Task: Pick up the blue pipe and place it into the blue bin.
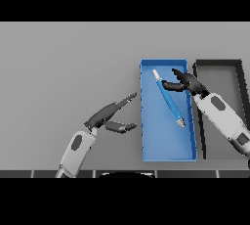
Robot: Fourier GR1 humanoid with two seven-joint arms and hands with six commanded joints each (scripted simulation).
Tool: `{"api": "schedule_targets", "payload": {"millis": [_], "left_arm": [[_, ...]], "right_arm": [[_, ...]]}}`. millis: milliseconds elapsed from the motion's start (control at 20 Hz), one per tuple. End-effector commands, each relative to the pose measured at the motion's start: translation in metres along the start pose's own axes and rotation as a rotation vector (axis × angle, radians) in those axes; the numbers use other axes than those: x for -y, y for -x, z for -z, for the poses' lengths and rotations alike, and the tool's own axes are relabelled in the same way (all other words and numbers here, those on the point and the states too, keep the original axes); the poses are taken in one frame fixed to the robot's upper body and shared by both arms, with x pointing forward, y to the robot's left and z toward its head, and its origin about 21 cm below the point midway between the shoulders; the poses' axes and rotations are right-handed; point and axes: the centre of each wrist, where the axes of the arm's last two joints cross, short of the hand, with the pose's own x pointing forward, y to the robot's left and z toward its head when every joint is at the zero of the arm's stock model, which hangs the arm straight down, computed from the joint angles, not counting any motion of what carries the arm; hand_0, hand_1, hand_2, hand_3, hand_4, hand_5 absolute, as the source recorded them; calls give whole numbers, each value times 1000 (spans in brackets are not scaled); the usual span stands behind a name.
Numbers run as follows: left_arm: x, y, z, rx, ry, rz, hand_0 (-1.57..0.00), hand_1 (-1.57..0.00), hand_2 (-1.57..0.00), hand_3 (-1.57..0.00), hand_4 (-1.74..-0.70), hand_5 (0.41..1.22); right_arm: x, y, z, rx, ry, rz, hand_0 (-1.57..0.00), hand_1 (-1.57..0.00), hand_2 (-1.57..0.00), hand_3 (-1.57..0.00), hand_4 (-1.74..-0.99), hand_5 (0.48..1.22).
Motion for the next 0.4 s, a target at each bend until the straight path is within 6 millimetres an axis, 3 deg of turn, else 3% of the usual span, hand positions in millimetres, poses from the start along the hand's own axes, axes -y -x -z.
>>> {"api": "schedule_targets", "payload": {"millis": [0, 350], "left_arm": [[2, 1, 0, 4, 3, -4, 1, 1, 1, 1, -931, 497], [3, 0, -2, -1, 2, -2, 1, 1, 1, 1, -930, 495]], "right_arm": [[-1, 0, 0, 9, -6, -11, -37, -35, -34, -9, -1110, 736], [0, 0, -4, 14, -33, -61, -19, -17, -17, -4, -1084, 714]]}}
